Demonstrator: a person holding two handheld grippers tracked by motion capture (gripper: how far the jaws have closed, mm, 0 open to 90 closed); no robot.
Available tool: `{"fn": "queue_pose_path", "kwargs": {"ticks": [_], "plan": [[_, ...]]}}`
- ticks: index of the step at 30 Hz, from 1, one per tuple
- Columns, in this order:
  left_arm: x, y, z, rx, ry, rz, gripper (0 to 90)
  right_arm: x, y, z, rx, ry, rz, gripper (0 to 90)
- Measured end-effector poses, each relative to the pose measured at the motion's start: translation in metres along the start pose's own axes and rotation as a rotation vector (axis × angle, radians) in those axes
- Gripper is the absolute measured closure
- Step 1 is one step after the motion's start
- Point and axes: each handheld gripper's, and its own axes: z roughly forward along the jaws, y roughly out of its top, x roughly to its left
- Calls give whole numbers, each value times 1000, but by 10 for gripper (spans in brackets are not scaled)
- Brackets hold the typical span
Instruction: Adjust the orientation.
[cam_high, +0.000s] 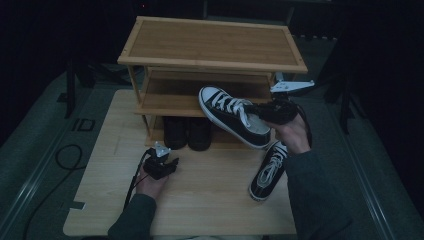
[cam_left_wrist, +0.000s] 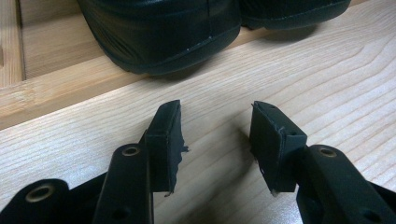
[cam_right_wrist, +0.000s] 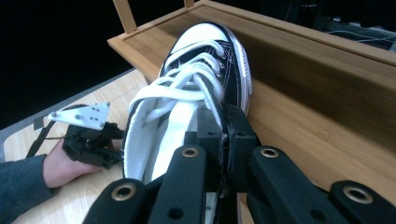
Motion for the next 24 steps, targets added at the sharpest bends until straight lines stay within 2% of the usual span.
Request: {"fn": "queue_pose_path", "kwargs": {"ticks": [5,8,15,24], "plan": [[0,0,0,0,0,0,542,-3,3,5,-6,-17,12,875],[0,0,0,0,0,0,542,-6,3,10,-22,-39,55,875],[0,0,0,0,0,0,542,-7,5,20,-33,-118,112,875],[0,0,0,0,0,0,542,-9,6,27,-48,-161,188,875]]}}
